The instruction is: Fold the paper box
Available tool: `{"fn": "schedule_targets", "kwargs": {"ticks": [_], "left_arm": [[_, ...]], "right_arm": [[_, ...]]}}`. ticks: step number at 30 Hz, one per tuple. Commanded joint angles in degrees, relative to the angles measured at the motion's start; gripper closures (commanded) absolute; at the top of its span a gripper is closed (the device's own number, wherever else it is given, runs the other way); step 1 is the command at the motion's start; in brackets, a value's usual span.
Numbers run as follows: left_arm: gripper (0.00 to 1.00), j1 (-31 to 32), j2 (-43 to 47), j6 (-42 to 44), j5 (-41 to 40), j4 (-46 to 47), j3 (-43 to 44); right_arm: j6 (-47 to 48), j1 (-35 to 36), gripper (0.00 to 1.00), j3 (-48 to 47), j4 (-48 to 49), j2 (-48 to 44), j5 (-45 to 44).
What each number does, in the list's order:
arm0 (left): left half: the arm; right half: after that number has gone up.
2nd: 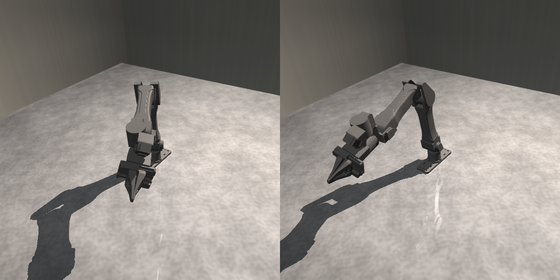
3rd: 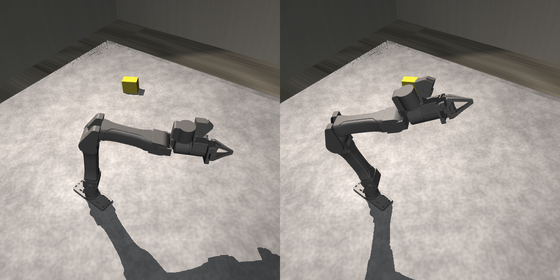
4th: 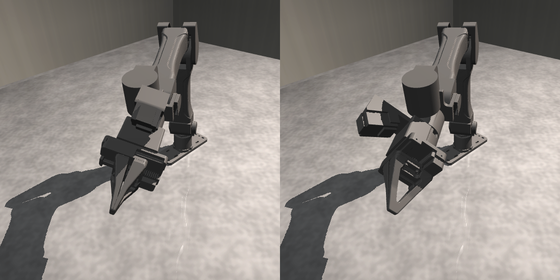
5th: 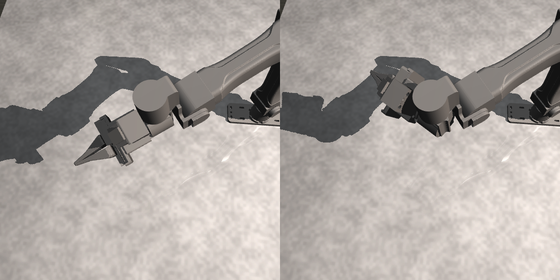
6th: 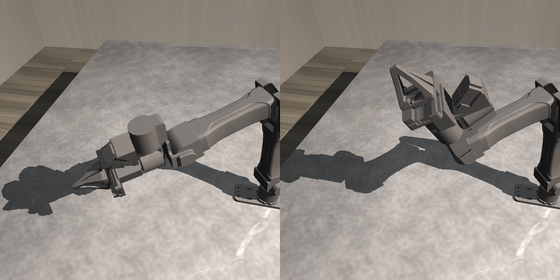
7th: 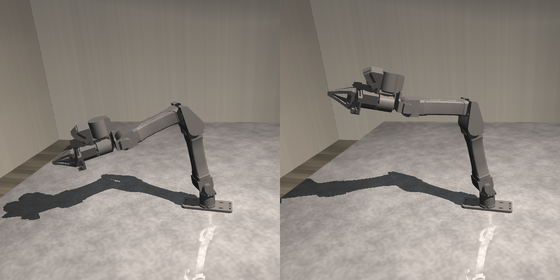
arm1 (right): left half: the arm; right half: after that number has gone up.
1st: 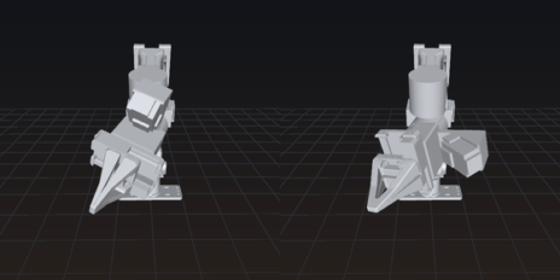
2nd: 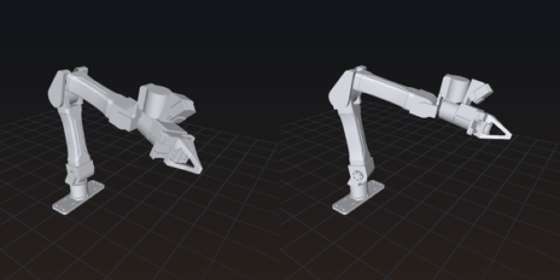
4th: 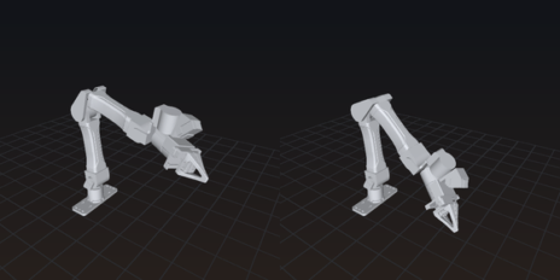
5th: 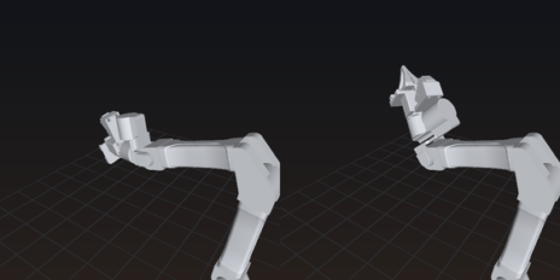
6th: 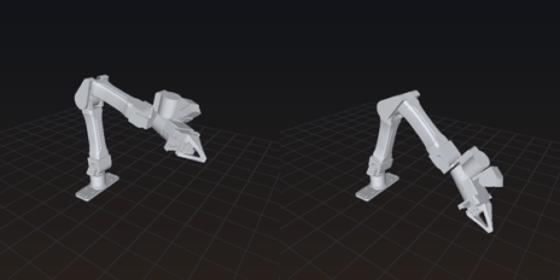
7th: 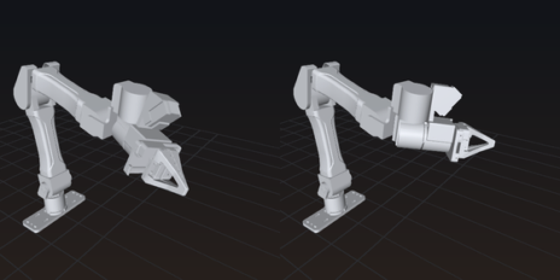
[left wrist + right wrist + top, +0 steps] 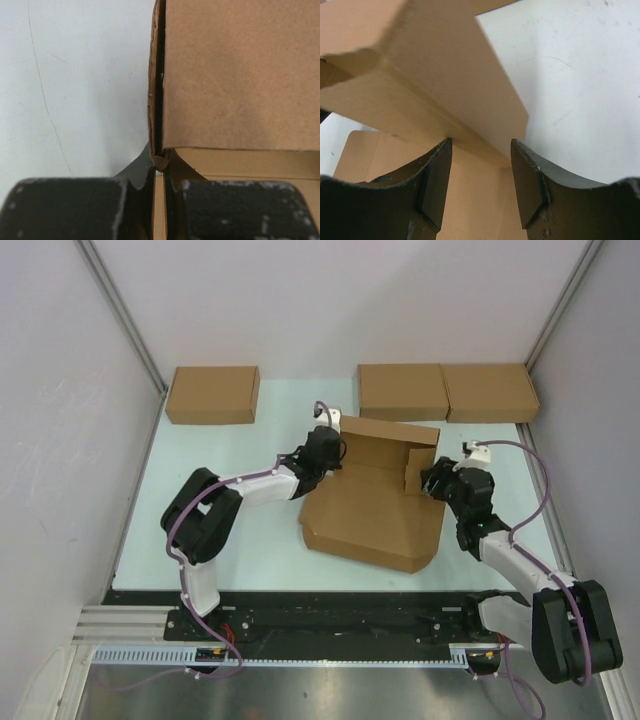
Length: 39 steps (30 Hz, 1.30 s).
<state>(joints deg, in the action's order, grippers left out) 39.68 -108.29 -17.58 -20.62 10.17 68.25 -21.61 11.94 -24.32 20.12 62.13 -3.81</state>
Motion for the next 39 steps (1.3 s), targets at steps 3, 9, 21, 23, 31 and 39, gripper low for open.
{"fn": "schedule_targets", "kwargs": {"ticks": [3,9,21,23,31,39], "left_arm": [[1.0,0.7,-0.3,-1.2,0.2,-12.1,-4.4],[0.99,0.9,0.6,-1.7,0.1,-11.8,-4.5],[1.0,1.7,2.0,-3.1,-1.2,-10.4,-5.2],[1.0,1.9,2.2,-3.2,-1.6,-10.4,-5.3],[1.0,2.3,3.6,-3.8,-2.5,-7.9,-6.6],[1.0,2.9,5.4,-6.5,-4.5,-6.3,-9.4]], "right_arm": [[2.9,5.2,0.44,-3.2,8.1,3.9,-10.4],[3.7,6.2,0.45,-3.5,13.7,8.3,-15.9],[3.6,9.1,0.55,-3.5,19.3,14.7,-30.1],[3.2,9.1,0.67,-3.5,19.8,15.7,-30.2],[1.5,9.1,0.61,-4.0,21.5,19.2,-31.1],[-0.4,9.1,0.93,-5.0,18.5,21.1,-34.0]]}}
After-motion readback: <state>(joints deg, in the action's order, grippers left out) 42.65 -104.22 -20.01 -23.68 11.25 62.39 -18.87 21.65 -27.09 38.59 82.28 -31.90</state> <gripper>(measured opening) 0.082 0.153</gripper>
